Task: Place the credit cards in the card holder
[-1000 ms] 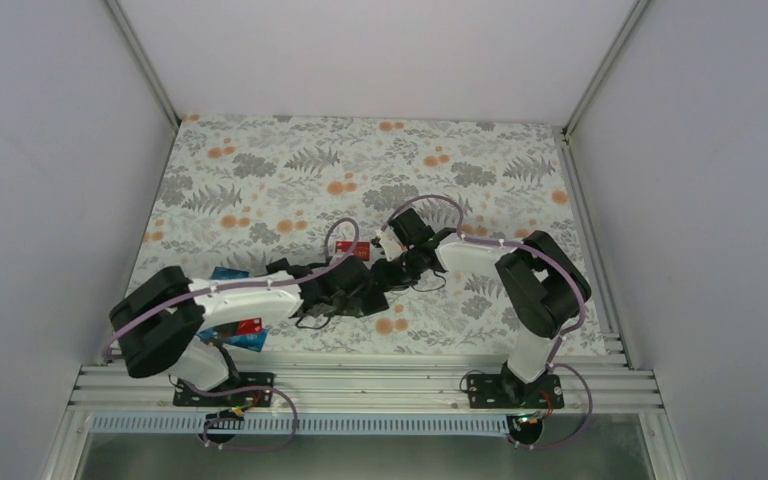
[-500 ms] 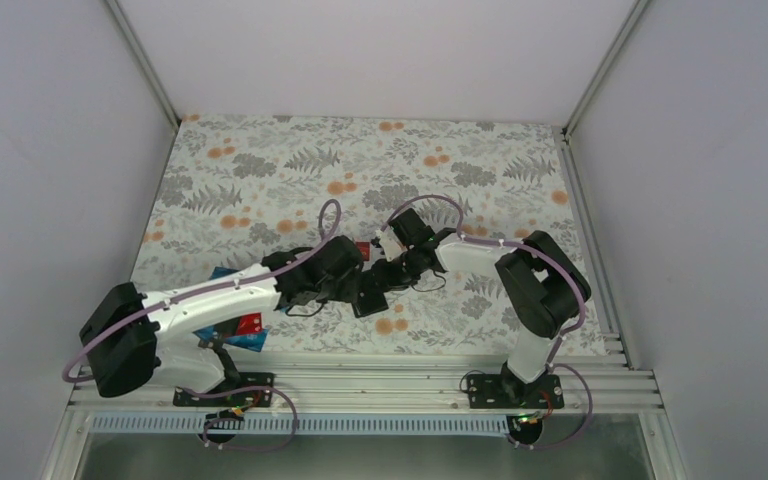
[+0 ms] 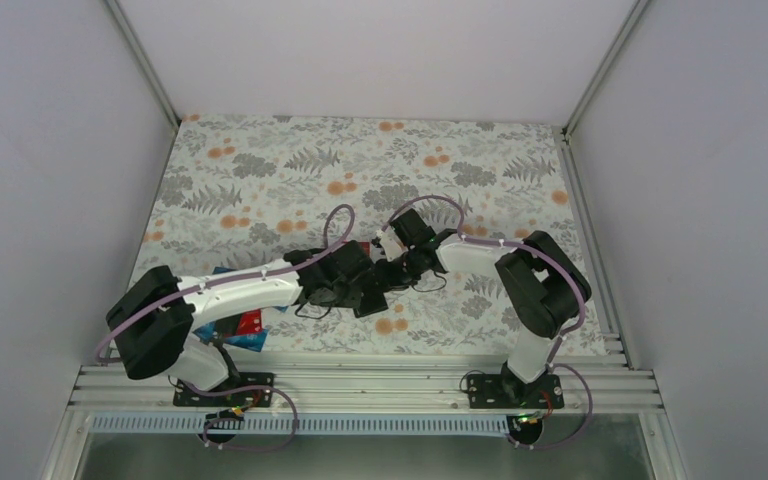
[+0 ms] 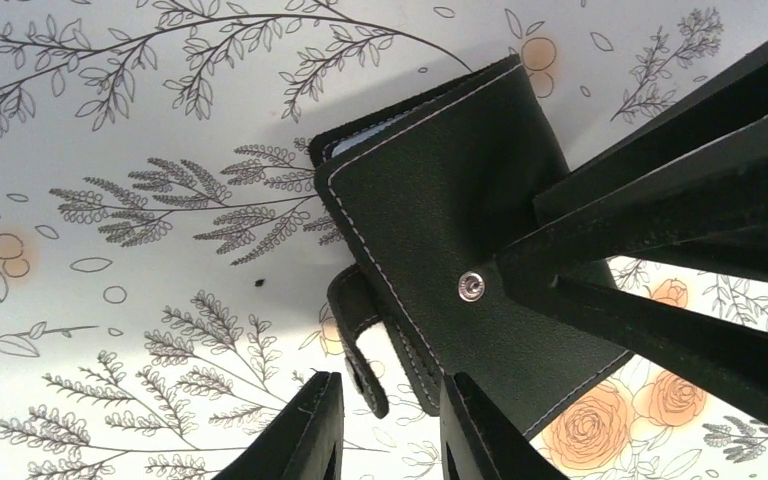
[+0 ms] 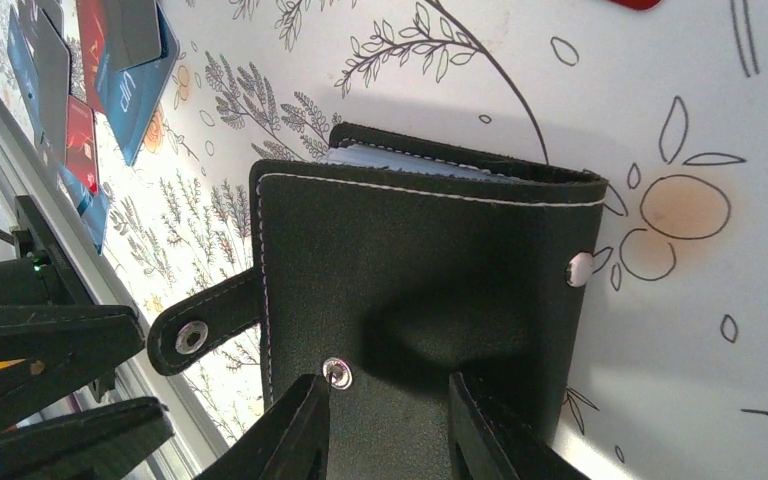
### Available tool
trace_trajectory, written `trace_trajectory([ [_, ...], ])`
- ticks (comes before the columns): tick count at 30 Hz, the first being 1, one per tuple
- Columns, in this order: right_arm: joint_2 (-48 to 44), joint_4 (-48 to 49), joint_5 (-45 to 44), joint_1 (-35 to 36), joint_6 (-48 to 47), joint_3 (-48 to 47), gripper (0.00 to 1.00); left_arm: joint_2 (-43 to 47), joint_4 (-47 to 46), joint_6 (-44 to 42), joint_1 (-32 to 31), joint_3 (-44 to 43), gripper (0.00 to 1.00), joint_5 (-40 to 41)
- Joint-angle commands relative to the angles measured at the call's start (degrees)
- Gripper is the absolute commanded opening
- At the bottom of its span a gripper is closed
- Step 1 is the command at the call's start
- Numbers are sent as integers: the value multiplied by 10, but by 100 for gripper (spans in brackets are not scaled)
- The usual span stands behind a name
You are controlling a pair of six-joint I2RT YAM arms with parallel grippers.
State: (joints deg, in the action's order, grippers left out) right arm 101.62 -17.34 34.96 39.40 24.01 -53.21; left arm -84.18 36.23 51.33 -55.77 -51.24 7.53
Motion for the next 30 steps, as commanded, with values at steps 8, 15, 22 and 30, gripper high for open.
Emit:
trace_trajectory([
  [8,23,-3,-36,0,-3,23,33,-17,21,25,-2,-16,22,11],
  [15,22,-3,-35,0,-4,27,33,-21,7,25,-3,-12,17,14],
  [22,21,13,-24,1,12,40,33,-28,8,26,-5,-18,3,27],
  [30,27,72,-16,15,96,72,34,-50,18,2,-6,-44,2,30],
])
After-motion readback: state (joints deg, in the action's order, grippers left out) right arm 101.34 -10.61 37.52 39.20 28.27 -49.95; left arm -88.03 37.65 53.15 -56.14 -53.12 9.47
